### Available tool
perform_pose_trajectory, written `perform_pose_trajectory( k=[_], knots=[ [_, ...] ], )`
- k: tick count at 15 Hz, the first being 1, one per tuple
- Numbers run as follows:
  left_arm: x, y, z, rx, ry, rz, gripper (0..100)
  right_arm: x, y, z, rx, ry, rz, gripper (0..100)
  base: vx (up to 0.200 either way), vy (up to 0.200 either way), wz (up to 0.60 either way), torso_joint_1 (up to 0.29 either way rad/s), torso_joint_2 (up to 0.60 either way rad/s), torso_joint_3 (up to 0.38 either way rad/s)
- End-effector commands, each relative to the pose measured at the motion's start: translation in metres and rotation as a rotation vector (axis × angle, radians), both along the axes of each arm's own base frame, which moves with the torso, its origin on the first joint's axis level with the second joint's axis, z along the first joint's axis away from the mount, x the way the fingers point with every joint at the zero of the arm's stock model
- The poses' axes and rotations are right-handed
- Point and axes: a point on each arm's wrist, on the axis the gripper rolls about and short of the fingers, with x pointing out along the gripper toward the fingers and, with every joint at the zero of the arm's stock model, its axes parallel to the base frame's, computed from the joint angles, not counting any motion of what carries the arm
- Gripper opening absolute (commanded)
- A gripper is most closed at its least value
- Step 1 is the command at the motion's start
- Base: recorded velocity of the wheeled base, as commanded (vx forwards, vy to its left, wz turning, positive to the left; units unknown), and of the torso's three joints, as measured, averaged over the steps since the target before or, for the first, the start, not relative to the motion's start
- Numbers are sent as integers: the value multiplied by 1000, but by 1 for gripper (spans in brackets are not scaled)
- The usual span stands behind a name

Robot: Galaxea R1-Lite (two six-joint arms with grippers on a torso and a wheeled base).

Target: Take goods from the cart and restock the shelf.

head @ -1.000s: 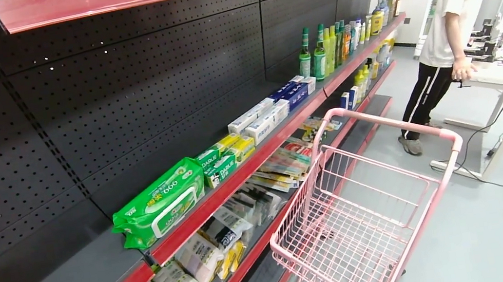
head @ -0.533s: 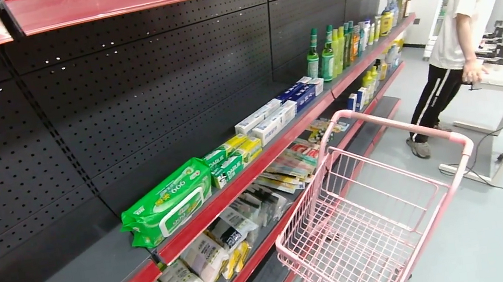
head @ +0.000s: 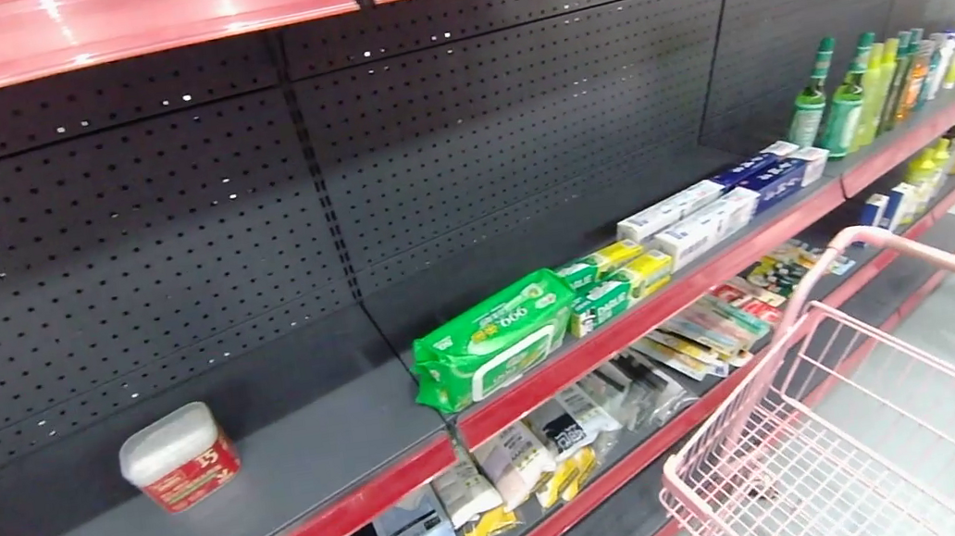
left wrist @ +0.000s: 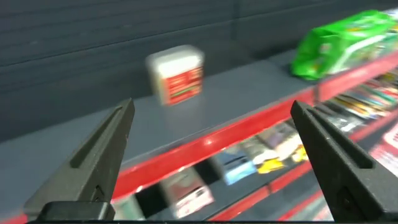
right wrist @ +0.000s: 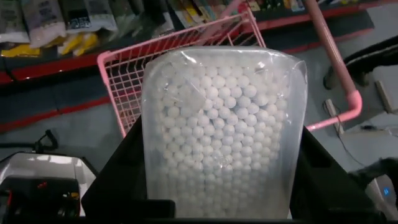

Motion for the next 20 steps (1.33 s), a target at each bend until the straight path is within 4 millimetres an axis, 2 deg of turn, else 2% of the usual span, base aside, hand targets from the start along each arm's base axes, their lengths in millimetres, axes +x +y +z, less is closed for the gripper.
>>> perform_pose_trajectory(
  k=[1,10,13,17,20],
  knots=[
    [0,0,0,1,0,0,100,1,0,0,2,4,2,0,0,0,600,2,7,2],
    [0,0,0,-1,0,0,100,0,0,0,-2,-3,-2,0,0,0,600,2,3,4],
    [0,0,0,-1,-2,0,100,-4,1,3,3,-32,-9,0,0,0,0,0,0,0],
    [0,0,0,1,5,-2,100,-33,9,7,65,-215,-33,0,0,0,0,0,0,0],
    [2,-1,1,10,26,-45,100,-69,20,-11,69,-345,3,0,0,0,0,0,0,0]
  ],
)
